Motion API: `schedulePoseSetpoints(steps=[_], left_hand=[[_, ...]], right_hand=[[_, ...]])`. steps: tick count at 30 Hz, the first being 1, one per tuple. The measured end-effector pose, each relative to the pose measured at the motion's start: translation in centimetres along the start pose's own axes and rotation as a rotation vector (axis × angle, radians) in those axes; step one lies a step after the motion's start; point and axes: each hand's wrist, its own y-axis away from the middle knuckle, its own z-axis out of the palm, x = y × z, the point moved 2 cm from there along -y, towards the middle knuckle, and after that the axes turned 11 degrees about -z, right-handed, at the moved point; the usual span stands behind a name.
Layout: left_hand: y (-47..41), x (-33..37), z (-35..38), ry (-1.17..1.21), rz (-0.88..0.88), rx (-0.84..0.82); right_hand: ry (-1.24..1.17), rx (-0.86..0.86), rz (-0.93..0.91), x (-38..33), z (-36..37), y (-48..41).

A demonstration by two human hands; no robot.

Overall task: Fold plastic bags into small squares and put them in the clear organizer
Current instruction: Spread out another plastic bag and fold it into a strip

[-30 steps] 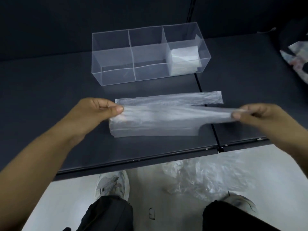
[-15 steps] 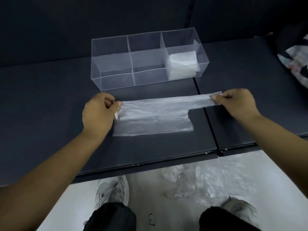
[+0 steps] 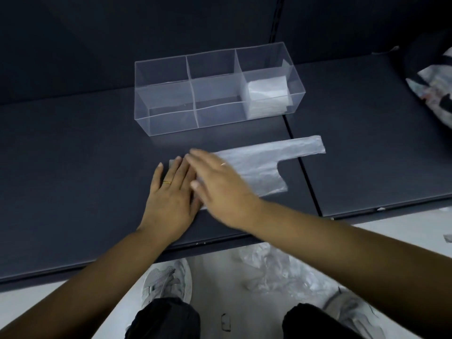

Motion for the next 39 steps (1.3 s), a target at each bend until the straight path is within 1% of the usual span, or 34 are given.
schedulePoseSetpoints(steps=[1,4,9,14,17,18,20,21,22,24,25,26,28,30,31,33,35,37,39], left_hand=[[0.0,0.0,0.1,-0.014,-0.003,-0.019],[0.0,-0.7,0.4,-0.011,-0.051,-0.048],[-0.1,-2.1,0.4,-0.061,-0.096,-0.099],[-0.1,-2.3,0.3,-0.065,-0.102,-0.121],[-0.1,-2.3,0.0,-0.090,-0.108,-0.148],[-0.2,-2.2,-0.2,-0.093,-0.116,-0.159],[-0.2,-2.1,-0.9,-0.035,-0.123,-0.154],[-0.2,-1.8,-1.4,0.026,-0.105,-0.114],[-0.2,-1.4,-2.1,0.114,-0.057,-0.037],[0.3,0.2,-3.1,0.310,0.069,0.089],[0.6,1.3,-3.4,0.369,0.130,0.107],[0.9,2.4,-3.5,0.394,0.182,0.087],[1.2,4.3,-2.9,0.394,0.240,-0.007],[1.3,5.0,-1.8,0.372,0.235,-0.070],[1.2,5.0,-1.4,0.359,0.227,-0.068],[1.3,4.9,-1.2,0.356,0.199,-0.038],[1.1,5.1,-1.2,0.352,0.182,0.024],[0.8,5.4,-1.2,0.344,0.198,0.131],[0.6,5.5,-1.3,0.343,0.230,0.194]], right_hand=[[0.016,-0.042,0.000,-0.3,1.4,-0.2],[0.187,-0.108,0.059,1.1,3.2,-0.3],[0.404,-0.217,0.163,6.4,1.2,2.0],[0.529,-0.158,0.323,11.9,-3.6,6.0],[0.585,-0.103,0.416,13.3,-5.5,7.3],[0.601,-0.060,0.428,13.3,-6.1,7.5],[0.548,0.080,0.375,12.5,-6.9,8.2],[0.456,0.142,0.310,11.8,-7.2,8.7],[0.332,0.176,0.238,11.1,-7.4,9.2],[0.135,0.140,0.137,9.8,-7.1,10.4],[0.092,0.101,0.128,9.5,-6.9,10.9],[0.071,0.076,0.143,9.3,-6.7,11.2],[0.064,0.085,0.180,9.3,-6.5,11.3],[0.083,0.097,0.161,9.2,-6.5,10.7],[0.094,0.080,0.149,9.2,-6.5,10.5],[0.064,0.025,0.170,9.3,-6.5,10.1],[-0.087,-0.016,0.262,9.3,-7.1,9.9],[-0.232,-0.043,0.335,9.4,-7.9,9.7],[-0.241,-0.083,0.363,9.2,-8.7,9.7]])
